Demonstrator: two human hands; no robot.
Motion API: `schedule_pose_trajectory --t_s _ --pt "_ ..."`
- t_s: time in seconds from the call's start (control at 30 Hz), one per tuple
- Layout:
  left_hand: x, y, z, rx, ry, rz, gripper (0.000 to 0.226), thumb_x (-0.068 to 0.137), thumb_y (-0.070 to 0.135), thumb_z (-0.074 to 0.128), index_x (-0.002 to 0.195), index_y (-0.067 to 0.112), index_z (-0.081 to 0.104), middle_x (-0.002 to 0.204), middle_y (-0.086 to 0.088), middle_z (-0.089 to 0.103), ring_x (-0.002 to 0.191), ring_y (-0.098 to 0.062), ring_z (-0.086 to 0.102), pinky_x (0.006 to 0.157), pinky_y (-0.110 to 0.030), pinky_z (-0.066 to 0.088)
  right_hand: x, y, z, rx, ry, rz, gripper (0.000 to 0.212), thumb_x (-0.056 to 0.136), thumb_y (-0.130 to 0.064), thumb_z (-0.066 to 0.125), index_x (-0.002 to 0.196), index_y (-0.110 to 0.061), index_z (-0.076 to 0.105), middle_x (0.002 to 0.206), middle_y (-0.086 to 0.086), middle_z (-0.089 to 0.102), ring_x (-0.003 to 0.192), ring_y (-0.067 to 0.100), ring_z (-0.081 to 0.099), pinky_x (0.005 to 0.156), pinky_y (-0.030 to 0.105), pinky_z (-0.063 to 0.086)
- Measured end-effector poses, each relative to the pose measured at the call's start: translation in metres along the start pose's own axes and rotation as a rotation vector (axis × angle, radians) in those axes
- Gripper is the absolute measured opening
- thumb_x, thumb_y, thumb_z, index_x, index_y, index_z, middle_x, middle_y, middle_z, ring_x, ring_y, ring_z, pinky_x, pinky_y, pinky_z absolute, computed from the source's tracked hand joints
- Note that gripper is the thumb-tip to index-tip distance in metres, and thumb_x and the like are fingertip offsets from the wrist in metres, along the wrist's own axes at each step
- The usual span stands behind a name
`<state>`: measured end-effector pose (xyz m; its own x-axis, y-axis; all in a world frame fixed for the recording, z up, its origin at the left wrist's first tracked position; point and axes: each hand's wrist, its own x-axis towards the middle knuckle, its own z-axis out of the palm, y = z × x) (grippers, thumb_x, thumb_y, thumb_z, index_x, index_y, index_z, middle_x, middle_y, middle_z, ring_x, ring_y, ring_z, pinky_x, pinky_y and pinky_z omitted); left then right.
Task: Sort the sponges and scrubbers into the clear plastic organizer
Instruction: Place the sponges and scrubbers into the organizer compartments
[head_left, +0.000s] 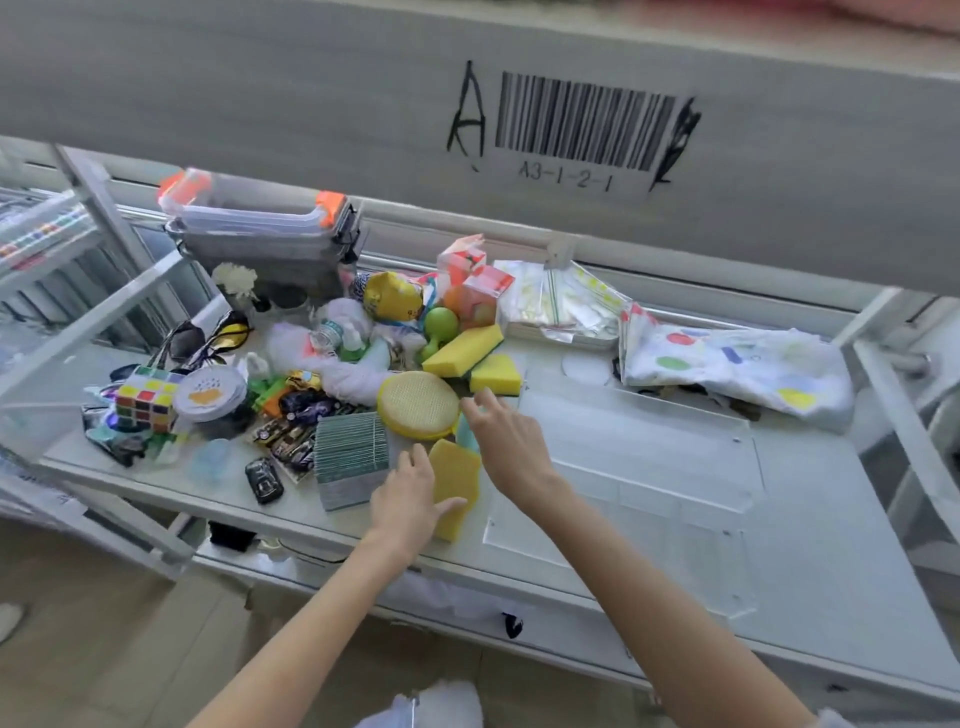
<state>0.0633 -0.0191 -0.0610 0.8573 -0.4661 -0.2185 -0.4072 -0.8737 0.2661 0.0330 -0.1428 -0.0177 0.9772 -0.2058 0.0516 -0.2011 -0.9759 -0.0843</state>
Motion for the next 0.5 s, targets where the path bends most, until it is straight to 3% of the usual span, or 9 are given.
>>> schedule_pose_trajectory --t_s 0.13,0.23,0.37,0.5 --pt "0.003 -0.004 0.002 -0.023 0.0 -0.001 0.066 0.08 0.054 0.062 0.119 0.006 0.039 0.122 -0.011 0.054 0.113 -0.029 0.057 0.081 -0.04 0.051 0.018 -0.001 0.008 -0.161 -0.027 -0.131 0.047 0.073 0.008 0.066 0.115 -0.008 0.049 0.117 0.012 0.055 0.111 0.031 0.047 0.087 0.037 0.042" --pt "0.005 -0.008 0.001 -0.074 -0.03 -0.018 0.065 0.077 0.052 0.067 0.114 0.006 0.04 0.117 -0.012 0.056 0.11 -0.031 0.058 0.079 -0.042 0.05 0.028 0.004 0.018 -0.21 -0.092 -0.141 0.049 0.072 0.003 0.069 0.116 -0.008 0.052 0.118 0.012 0.055 0.116 0.032 0.043 0.095 0.039 0.037" --pt "0.007 -0.014 -0.004 -0.145 -0.057 -0.015 0.061 0.077 0.046 0.07 0.112 0.004 0.043 0.116 -0.014 0.055 0.109 -0.033 0.056 0.084 -0.044 0.05 0.029 0.006 0.019 -0.196 -0.057 -0.163 0.045 0.073 0.005 0.067 0.114 -0.008 0.053 0.117 0.013 0.054 0.116 0.035 0.043 0.093 0.04 0.038" --pt "0.007 -0.018 -0.011 -0.196 -0.082 0.011 0.049 0.08 0.04 0.068 0.106 0.006 0.045 0.113 -0.014 0.055 0.106 -0.033 0.054 0.088 -0.048 0.049 0.025 0.016 -0.007 -0.117 0.145 -0.151 0.041 0.067 0.005 0.072 0.103 -0.011 0.06 0.105 0.013 0.063 0.098 0.037 0.054 0.082 0.043 0.046"
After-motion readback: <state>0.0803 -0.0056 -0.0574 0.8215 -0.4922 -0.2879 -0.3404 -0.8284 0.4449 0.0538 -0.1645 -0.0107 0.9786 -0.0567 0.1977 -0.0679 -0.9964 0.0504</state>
